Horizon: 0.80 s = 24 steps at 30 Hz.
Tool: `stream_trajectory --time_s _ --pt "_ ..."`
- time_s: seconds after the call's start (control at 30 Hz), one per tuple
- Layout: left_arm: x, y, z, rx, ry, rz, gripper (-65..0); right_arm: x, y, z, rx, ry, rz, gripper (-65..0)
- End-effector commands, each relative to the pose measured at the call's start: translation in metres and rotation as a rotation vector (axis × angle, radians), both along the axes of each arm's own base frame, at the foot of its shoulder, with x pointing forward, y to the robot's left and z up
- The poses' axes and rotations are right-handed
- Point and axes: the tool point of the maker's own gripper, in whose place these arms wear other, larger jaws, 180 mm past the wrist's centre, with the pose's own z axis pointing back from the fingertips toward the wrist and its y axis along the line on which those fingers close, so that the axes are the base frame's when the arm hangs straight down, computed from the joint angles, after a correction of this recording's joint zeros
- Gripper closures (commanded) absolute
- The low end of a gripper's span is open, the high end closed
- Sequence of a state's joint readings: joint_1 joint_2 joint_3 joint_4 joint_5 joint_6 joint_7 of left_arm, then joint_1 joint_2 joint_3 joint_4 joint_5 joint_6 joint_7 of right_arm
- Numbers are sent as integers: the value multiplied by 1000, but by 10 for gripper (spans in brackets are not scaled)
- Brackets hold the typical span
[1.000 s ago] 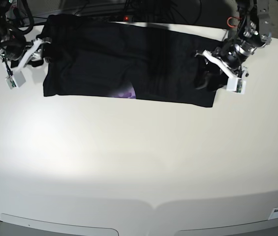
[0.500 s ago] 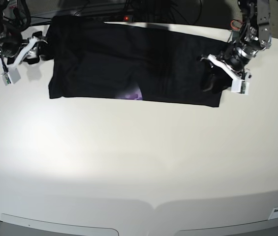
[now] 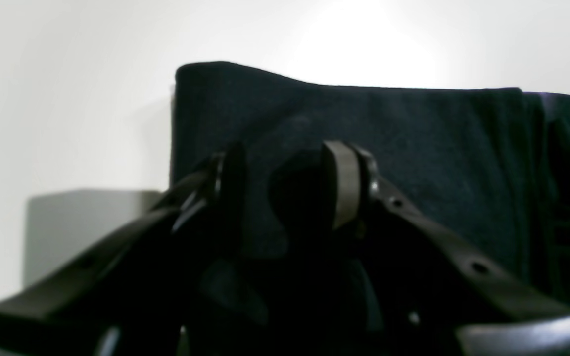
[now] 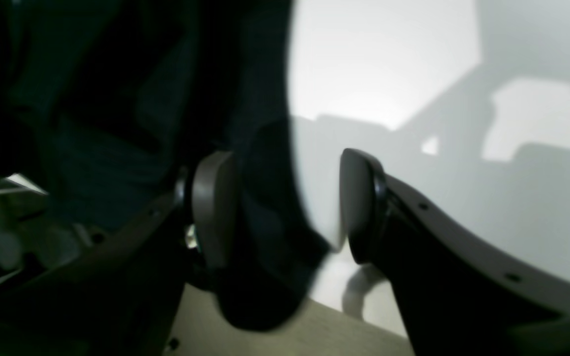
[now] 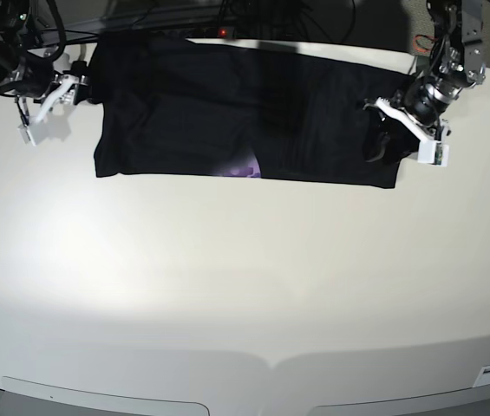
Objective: Fold the T-shirt properly
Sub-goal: 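Press the folded layers flat with both grippers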
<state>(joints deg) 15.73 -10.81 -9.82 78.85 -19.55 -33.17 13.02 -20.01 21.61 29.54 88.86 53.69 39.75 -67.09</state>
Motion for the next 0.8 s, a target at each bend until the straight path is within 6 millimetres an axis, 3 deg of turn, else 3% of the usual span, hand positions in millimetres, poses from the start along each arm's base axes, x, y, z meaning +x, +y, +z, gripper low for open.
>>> stream_trajectory --time_s 0.0,0.13,0.53,0.6,0.73,0.77 --pt "-9 9 -12 51 63 -3 -244 4 2 4 -4 -14 28 -334" --pt "-9 9 -12 52 63 -3 -244 7 25 -2 26 -29 76 -334" --pt "-9 9 -12 52 64 -3 -244 8 62 -13 42 -56 165 -323" --pt "-9 9 -12 52 64 -4 -244 10 62 -12 43 -63 161 -247" --pt "-11 9 -14 55 79 -8 -244 13 62 -11 46 -82 152 0" --pt "-11 9 -15 56 82 -9 -244 15 61 -9 48 -93 147 0"
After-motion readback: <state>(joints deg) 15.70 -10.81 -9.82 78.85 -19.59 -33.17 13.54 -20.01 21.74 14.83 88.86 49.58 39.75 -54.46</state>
